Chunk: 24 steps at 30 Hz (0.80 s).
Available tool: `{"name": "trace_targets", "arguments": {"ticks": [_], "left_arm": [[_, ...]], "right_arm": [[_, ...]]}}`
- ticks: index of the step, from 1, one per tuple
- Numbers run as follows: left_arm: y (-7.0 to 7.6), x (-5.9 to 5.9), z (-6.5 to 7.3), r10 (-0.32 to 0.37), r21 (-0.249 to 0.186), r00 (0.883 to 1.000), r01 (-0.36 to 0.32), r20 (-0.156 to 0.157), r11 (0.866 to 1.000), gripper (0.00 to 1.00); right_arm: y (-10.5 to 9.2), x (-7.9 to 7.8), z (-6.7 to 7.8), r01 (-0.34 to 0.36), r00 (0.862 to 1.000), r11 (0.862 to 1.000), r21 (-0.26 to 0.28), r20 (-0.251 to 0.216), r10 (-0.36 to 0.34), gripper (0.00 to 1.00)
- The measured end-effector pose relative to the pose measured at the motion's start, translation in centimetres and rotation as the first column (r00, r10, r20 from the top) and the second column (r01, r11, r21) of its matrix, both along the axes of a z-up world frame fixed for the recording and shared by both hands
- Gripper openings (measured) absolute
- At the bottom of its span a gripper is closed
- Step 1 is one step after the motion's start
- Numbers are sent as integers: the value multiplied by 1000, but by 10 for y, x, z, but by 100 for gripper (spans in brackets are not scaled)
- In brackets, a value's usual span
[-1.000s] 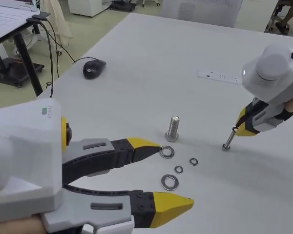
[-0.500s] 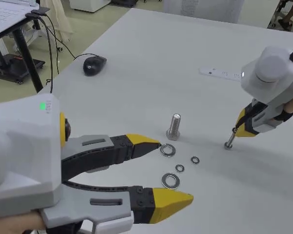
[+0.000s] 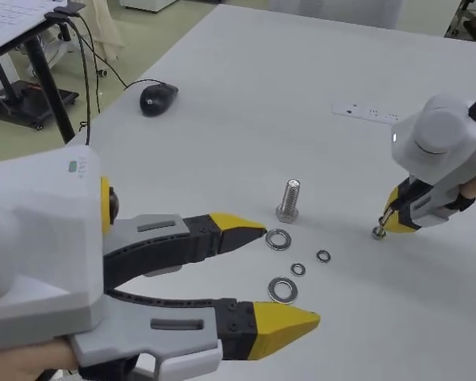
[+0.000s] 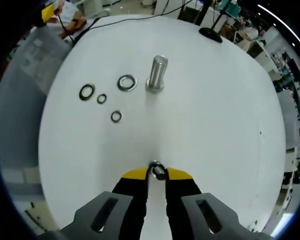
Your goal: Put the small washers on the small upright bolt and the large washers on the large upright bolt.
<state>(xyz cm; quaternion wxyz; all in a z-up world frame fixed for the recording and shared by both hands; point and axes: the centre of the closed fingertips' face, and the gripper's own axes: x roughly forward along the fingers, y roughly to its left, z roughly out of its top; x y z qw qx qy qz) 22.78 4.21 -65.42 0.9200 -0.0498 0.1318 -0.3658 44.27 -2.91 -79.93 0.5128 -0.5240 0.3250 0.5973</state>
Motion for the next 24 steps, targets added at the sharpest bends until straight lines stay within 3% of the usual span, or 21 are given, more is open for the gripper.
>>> {"name": "trace_targets", "arguments": {"ticks": [10, 14, 24], "left_arm": [[4, 0, -3, 9, 0, 1000, -9, -8, 1000, 50], [5, -1, -4, 11, -1, 1000, -11, -10, 1000, 50], [7, -3, -2, 9, -2, 1000, -9, 7, 1000, 50]], "right_arm": [[2, 3, -17, -13, 1000, 1000, 14, 4, 13, 13], [4, 5, -14, -7, 1000, 1000, 25, 5, 7, 16], [-10, -4, 9, 16, 1000, 999, 52, 20, -17, 17]]}}
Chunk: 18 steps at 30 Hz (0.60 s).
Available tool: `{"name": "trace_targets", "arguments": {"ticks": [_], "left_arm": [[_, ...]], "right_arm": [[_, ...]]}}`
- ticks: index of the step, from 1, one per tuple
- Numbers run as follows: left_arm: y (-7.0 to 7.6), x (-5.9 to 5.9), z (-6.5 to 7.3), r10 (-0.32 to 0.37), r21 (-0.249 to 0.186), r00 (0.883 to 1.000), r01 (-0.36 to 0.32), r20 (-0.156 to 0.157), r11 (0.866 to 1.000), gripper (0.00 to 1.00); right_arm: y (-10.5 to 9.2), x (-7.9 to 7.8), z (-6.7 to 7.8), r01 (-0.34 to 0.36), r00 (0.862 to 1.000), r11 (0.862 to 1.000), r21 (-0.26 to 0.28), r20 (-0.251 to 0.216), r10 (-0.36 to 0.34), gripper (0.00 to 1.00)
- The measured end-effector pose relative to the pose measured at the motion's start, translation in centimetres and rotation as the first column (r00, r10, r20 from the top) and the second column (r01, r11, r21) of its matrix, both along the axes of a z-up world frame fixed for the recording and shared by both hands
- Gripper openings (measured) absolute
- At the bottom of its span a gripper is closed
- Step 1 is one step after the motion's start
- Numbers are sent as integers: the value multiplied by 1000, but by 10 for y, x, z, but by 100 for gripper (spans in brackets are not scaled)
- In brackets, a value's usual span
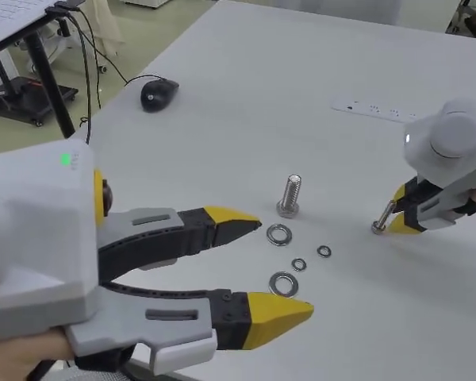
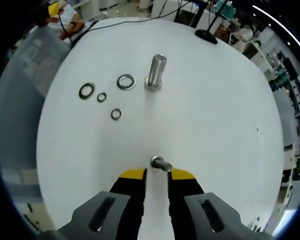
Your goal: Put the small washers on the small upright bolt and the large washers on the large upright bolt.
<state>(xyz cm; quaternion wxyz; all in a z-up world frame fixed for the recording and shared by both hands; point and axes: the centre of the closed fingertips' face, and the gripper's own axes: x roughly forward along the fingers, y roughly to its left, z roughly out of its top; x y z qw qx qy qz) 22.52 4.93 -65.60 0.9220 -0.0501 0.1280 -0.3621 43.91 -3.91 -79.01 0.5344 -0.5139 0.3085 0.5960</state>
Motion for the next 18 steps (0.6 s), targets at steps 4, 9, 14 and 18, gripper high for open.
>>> {"name": "trace_targets", "arguments": {"ticks": [4, 9, 14, 18], "left_arm": [[1, -2, 2, -3, 7, 1000, 3, 9, 1000, 50], [3, -7, 2, -6, 28, 1000, 6, 11, 1000, 50], [3, -11, 8, -5, 25, 1000, 4, 28, 1000, 50], [3, -12, 11, -9, 24, 999, 8, 36, 1000, 50]], "right_arm": [[-8, -8, 6, 18, 1000, 1000, 2, 2, -18, 17], [-9, -30, 10, 17, 1000, 1000, 15, -24, -16, 16], [-1, -54, 3, -20, 999, 1000, 9, -47, 20, 16], [15, -67, 3, -51, 997, 998, 26, -53, 52, 16]]}}
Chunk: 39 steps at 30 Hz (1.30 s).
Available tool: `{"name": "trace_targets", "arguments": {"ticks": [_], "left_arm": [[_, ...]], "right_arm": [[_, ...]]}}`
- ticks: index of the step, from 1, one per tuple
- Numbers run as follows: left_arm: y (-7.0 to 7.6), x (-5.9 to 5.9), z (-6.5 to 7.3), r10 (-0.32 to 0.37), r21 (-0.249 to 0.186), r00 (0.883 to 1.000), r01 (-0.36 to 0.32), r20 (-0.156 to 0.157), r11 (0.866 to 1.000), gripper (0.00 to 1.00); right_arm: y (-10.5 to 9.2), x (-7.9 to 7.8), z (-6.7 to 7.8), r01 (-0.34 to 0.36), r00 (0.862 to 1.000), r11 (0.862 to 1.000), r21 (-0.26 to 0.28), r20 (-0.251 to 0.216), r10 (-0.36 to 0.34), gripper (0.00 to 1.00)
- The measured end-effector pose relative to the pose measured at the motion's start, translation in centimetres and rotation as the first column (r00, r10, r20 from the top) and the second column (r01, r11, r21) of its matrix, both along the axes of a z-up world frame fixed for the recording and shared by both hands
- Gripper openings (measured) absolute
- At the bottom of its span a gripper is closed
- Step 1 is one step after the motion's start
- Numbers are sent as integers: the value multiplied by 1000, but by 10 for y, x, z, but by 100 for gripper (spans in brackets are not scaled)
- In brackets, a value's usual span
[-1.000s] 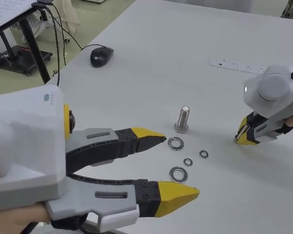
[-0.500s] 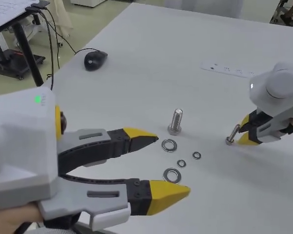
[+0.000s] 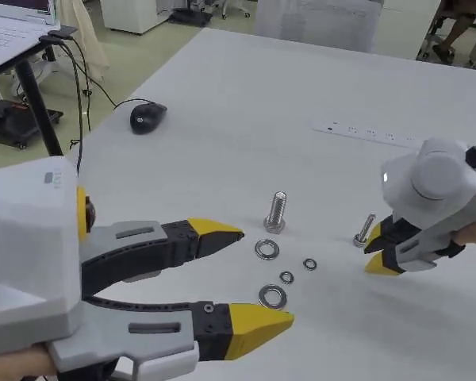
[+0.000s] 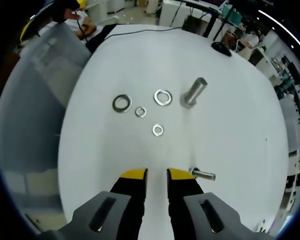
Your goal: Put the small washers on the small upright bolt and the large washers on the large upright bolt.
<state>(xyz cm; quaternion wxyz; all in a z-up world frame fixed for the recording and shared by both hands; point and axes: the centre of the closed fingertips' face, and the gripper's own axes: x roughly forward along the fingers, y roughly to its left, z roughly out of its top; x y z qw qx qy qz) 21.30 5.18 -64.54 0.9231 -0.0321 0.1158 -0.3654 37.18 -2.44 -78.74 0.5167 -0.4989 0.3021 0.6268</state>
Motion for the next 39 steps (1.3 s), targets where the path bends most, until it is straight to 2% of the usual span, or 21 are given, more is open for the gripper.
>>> {"name": "trace_targets", "arguments": {"ticks": [6, 11, 18, 23, 34, 36, 38, 39], "left_arm": [[6, -3, 1, 12, 3, 1000, -12, 5, 1000, 50], [11, -3, -3, 22, 8, 1000, -22, -7, 1000, 50], [17, 3, -4, 33, 16, 999, -33, -7, 999, 50], [23, 8, -6, 32, 13, 999, -32, -8, 999, 50], [21, 9, -9, 30, -2, 999, -30, -11, 1000, 51], [22, 9, -8, 31, -7, 999, -31, -8, 1000, 51], [23, 10, -9, 33, -10, 999, -33, -7, 999, 51], [23, 10, -9, 34, -11, 999, -34, -7, 999, 51]], "right_arm": [[19, -6, -3, -28, 999, 1000, 7, -16, 28, 16], [30, -6, -5, -47, 999, 999, 8, -24, 48, 16], [42, -2, -11, -65, 997, 998, -5, -31, 65, 17], [49, 4, -21, -80, 996, 996, -28, -42, 79, 17], [49, 4, -42, -95, 994, 991, -89, -66, 90, 18], [52, 4, -39, -84, 994, 994, -73, -74, 79, 19], [51, 3, -41, -91, 994, 992, -88, -76, 85, 19], [51, 2, -41, -86, 993, 993, -85, -91, 79, 18]]}}
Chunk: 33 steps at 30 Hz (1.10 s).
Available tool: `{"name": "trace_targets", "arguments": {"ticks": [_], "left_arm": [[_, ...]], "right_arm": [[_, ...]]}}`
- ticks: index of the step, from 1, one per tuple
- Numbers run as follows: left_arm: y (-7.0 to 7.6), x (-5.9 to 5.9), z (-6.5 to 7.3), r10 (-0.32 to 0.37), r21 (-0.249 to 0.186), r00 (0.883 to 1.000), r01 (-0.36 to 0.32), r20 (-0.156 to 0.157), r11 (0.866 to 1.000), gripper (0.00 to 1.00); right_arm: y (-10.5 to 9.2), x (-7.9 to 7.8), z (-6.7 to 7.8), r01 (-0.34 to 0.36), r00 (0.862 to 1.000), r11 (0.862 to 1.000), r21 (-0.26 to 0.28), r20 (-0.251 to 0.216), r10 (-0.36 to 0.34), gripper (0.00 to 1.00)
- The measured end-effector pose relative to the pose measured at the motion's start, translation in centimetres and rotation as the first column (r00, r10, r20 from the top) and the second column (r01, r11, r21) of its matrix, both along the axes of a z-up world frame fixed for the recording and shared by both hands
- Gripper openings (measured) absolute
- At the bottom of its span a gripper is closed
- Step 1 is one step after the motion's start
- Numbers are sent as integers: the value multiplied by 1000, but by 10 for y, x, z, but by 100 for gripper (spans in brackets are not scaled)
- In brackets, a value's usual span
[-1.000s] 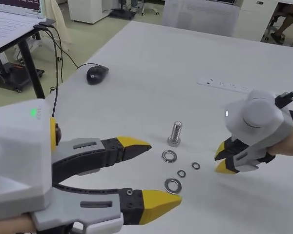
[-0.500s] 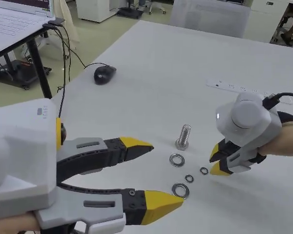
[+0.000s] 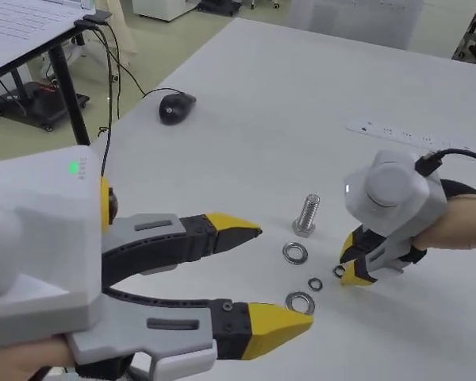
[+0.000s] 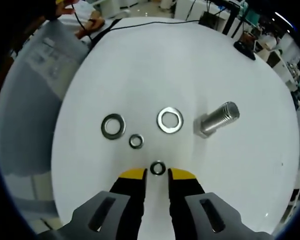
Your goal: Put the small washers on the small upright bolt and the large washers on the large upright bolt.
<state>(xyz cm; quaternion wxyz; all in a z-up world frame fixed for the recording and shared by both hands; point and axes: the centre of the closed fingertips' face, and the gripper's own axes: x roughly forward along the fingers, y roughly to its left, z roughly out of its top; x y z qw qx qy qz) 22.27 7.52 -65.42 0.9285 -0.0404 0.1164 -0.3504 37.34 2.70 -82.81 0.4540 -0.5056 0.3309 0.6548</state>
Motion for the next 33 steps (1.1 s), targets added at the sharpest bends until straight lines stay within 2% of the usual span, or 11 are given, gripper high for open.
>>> {"name": "trace_targets", "arguments": {"ticks": [7, 18, 26, 31, 33], "left_arm": [[4, 0, -1, 6, -3, 1000, -6, 3, 1000, 50], [-1, -1, 2, 12, -1, 1000, -12, 10, 1000, 50], [-4, -2, 4, 12, 1, 1000, -12, 10, 1000, 50], [-5, -3, 5, 10, 3, 1000, -10, 8, 1000, 50], [-6, -3, 5, 9, 4, 1000, -9, 5, 1000, 50]], "right_arm": [[1, -2, 0, 2, 1000, 1000, -10, -8, -2, 17], [2, -2, 0, 43, 999, 999, -13, -6, -43, 16], [2, -3, 1, 26, 1000, 1000, -17, 17, -26, 13], [2, -4, 2, 41, 999, 999, -3, 8, -41, 12], [-2, -5, 3, 37, 999, 999, -13, 7, -36, 12]]}}
